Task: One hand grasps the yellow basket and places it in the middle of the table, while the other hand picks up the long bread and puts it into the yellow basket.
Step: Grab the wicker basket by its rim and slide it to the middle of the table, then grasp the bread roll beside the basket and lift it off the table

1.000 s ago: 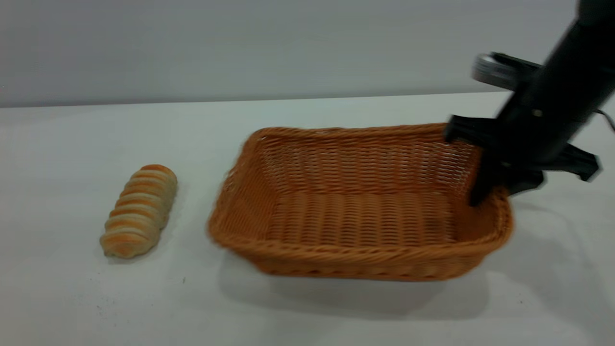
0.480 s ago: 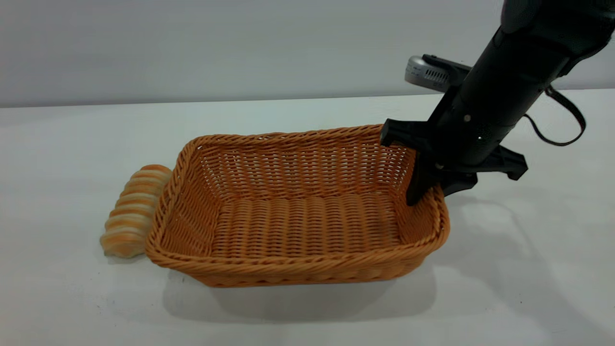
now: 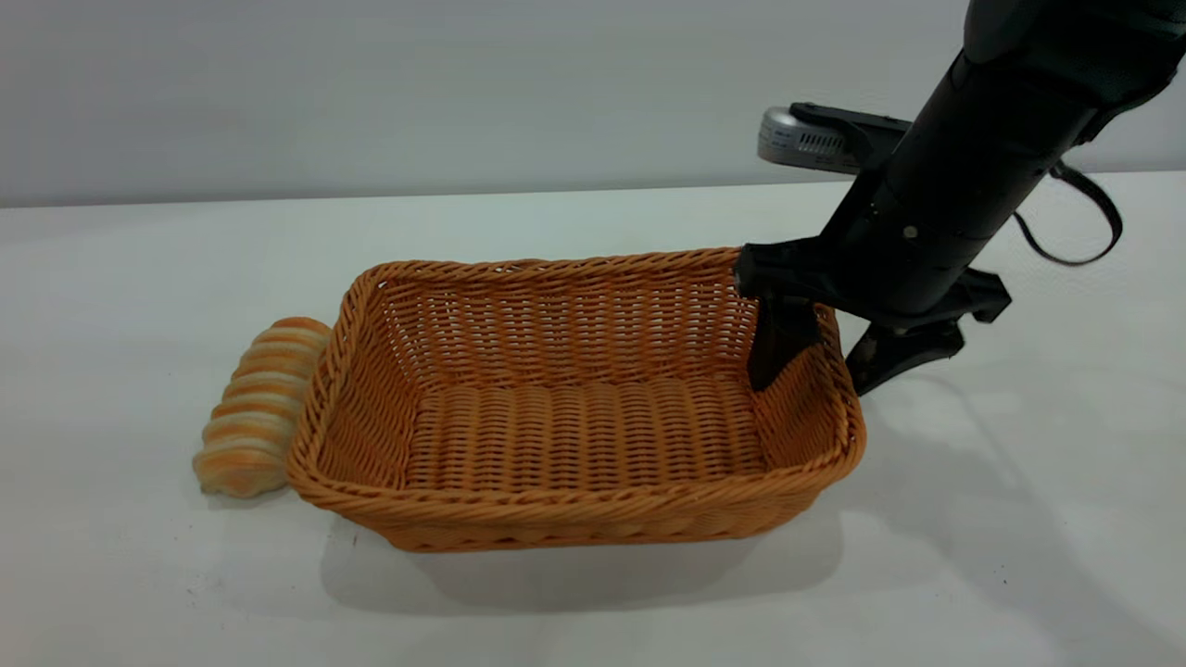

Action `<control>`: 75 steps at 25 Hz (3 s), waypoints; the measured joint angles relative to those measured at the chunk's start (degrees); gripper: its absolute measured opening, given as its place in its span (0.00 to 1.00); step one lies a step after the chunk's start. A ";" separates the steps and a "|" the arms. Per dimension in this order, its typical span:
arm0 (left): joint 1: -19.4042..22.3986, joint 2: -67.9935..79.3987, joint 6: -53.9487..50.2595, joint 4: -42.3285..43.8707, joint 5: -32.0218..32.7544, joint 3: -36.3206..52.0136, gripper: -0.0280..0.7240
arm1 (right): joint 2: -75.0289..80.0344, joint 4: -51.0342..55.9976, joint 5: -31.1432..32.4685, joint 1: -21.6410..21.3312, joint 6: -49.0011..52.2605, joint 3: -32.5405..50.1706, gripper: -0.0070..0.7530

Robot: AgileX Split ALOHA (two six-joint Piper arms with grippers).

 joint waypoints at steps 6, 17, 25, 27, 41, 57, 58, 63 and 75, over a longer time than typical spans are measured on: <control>0.00 12.12 0.00 -2.17 -6.15 0.00 0.72 | -5.85 -2.20 2.01 0.00 -2.41 0.00 0.88; 0.00 33.50 -0.05 -5.21 -23.55 -0.16 0.72 | -23.13 -14.88 10.85 0.00 -1.25 0.00 0.72; 0.00 47.74 -0.05 -5.39 -30.16 -7.08 0.72 | -36.01 -20.34 19.68 0.00 -1.25 0.00 0.71; 0.00 50.76 -0.05 -5.39 -30.50 -9.38 0.72 | -39.21 -20.81 21.20 0.00 -1.25 0.00 0.71; 0.00 71.05 0.05 -5.39 -30.23 -20.48 0.72 | -55.96 -21.36 28.13 0.00 -1.42 0.05 0.71; -2.64 85.48 0.04 -5.34 -32.61 -31.64 0.72 | -59.03 -21.43 31.77 0.00 -1.46 2.24 0.71; -3.45 86.22 0.04 -5.34 -32.68 -32.30 0.72 | -59.03 -21.47 31.77 0.00 -1.46 2.24 0.71; -5.89 88.33 0.11 -5.02 -33.12 -34.94 0.68 | -59.03 -21.47 31.77 0.00 -1.46 2.24 0.71; -3.55 86.52 7.13 -5.30 -27.09 -35.48 0.14 | -59.03 -21.47 31.71 0.00 -1.48 2.24 0.71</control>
